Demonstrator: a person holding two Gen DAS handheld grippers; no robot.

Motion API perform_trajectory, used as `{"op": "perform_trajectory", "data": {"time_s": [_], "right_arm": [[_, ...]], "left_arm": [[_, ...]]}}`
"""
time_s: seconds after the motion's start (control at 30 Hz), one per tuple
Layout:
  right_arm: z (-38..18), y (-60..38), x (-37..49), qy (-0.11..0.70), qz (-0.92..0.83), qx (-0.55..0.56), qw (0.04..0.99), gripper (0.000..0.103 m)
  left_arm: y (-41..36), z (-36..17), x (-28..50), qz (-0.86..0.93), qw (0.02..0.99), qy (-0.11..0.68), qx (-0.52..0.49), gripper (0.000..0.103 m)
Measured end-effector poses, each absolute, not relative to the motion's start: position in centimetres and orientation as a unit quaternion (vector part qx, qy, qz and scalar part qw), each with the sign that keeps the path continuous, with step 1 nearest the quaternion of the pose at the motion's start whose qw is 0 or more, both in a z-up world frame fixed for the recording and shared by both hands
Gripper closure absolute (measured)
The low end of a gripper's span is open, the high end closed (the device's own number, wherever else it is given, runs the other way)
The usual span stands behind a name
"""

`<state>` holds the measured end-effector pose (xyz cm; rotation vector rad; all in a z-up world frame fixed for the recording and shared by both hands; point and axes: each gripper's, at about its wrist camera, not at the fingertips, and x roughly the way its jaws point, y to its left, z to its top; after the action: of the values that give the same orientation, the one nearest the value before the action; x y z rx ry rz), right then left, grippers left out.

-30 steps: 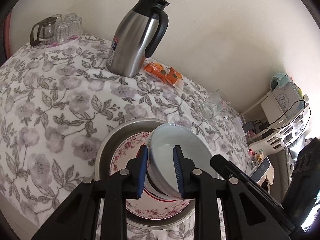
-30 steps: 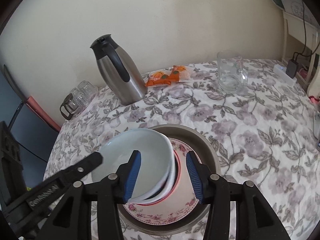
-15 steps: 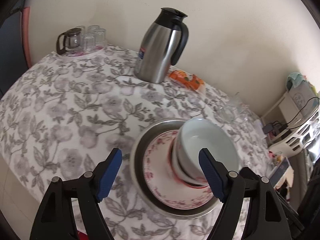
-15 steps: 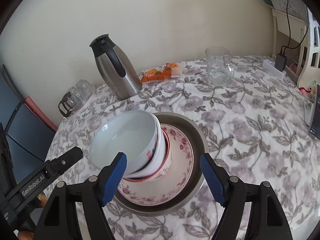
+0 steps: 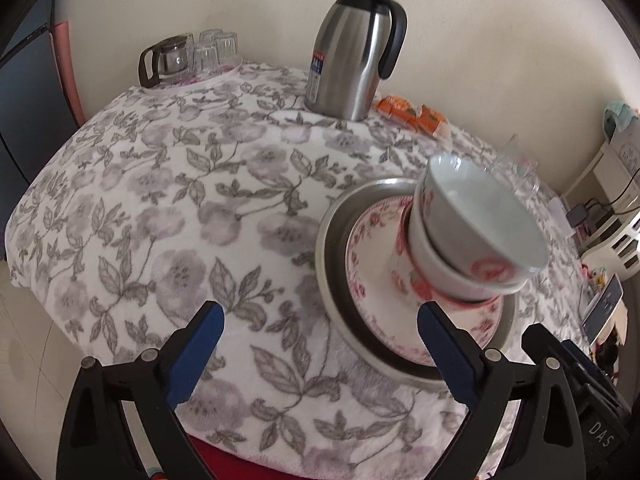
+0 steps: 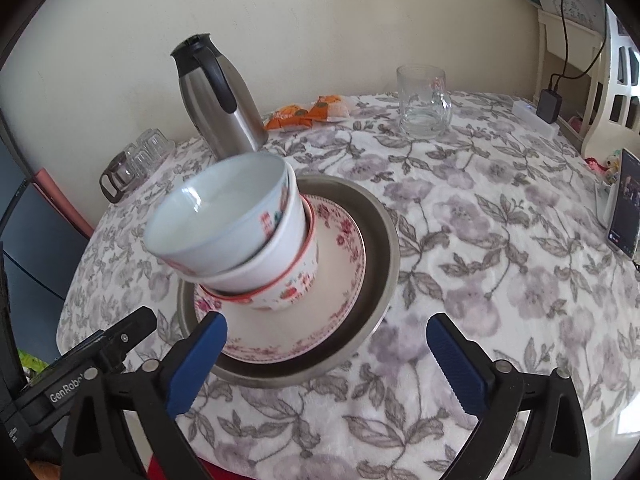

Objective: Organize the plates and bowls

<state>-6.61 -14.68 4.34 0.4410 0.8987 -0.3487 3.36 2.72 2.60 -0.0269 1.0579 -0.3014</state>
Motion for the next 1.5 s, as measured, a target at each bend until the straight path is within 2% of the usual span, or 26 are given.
{"op": "perform_trajectory", "data": {"time_s": [0.47, 1.5], "right_arm": [[0.0, -14.8, -7.5, 0.480, -0.183, 0.203, 0.833, 0.000], [-0.1, -15.8, -8.7, 0.480, -0.204, 0.194, 0.831, 0.000]], "left_arm": [[2.5, -0.7, 1.6, -0.118, 0.836, 0.535, 0.023, 0.005], [2.3, -0.7, 1.1, -0.091, 0.834, 0.540, 0.059, 0.005]]}}
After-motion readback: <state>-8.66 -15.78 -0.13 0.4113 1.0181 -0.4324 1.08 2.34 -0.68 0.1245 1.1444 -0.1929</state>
